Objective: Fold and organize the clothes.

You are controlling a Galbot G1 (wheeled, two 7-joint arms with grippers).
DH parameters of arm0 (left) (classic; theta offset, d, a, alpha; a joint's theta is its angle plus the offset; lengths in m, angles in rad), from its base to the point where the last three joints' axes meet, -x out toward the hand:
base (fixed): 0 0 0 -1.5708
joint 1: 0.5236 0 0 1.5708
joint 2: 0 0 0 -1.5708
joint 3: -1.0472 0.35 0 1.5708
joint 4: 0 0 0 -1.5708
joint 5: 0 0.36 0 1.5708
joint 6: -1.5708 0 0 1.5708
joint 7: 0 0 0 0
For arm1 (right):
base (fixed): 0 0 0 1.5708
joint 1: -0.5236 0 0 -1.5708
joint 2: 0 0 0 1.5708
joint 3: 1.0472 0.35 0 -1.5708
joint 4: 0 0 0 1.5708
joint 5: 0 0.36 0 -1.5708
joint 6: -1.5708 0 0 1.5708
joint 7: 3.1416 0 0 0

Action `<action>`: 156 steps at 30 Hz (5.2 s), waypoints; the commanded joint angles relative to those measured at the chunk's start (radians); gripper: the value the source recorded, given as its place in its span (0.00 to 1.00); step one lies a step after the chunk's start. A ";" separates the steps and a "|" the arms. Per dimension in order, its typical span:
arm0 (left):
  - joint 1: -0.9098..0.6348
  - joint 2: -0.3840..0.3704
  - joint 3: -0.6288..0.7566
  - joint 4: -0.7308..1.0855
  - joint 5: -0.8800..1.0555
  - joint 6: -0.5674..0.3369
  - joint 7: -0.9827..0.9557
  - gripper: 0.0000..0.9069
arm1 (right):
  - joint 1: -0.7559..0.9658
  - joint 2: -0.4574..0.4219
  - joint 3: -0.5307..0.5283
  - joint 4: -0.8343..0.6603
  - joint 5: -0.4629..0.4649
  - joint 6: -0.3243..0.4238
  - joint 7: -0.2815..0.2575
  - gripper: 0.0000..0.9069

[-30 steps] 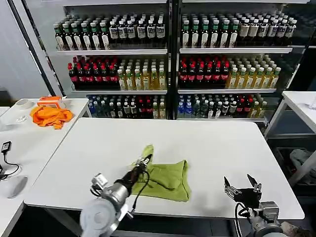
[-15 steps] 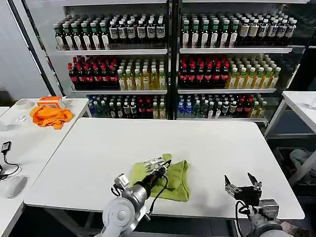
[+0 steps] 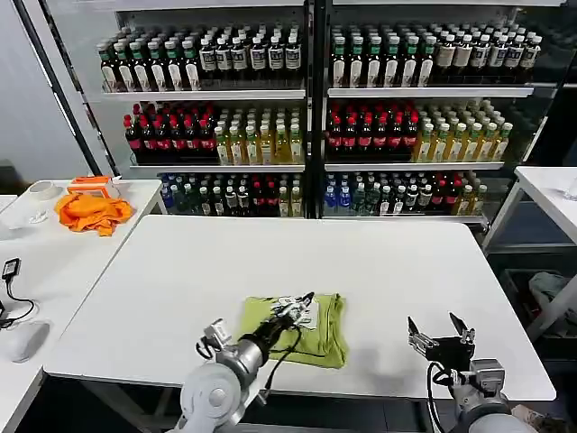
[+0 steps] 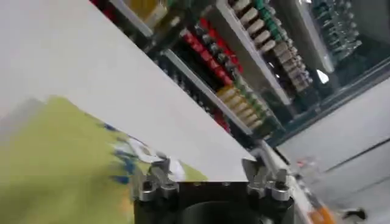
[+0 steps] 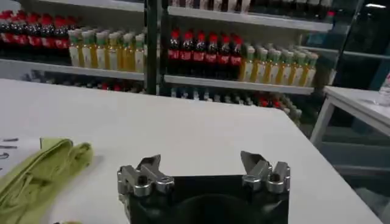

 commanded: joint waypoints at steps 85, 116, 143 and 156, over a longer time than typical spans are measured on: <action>0.089 0.464 -0.346 -0.108 0.334 -0.009 0.084 0.02 | -0.002 0.017 0.051 0.057 0.069 -0.007 0.009 1.00; -0.236 -0.056 0.326 0.198 0.633 0.008 0.061 0.02 | -0.069 0.008 0.128 0.108 0.093 -0.004 0.006 1.00; -0.115 0.014 0.030 0.036 0.541 -0.110 0.043 1.00 | 0.319 0.104 -0.289 -0.121 0.218 -0.010 0.058 1.00; 0.112 0.098 -0.201 -0.110 0.492 -0.115 0.041 1.00 | 0.549 0.328 -0.411 -0.478 0.324 -0.009 0.157 1.00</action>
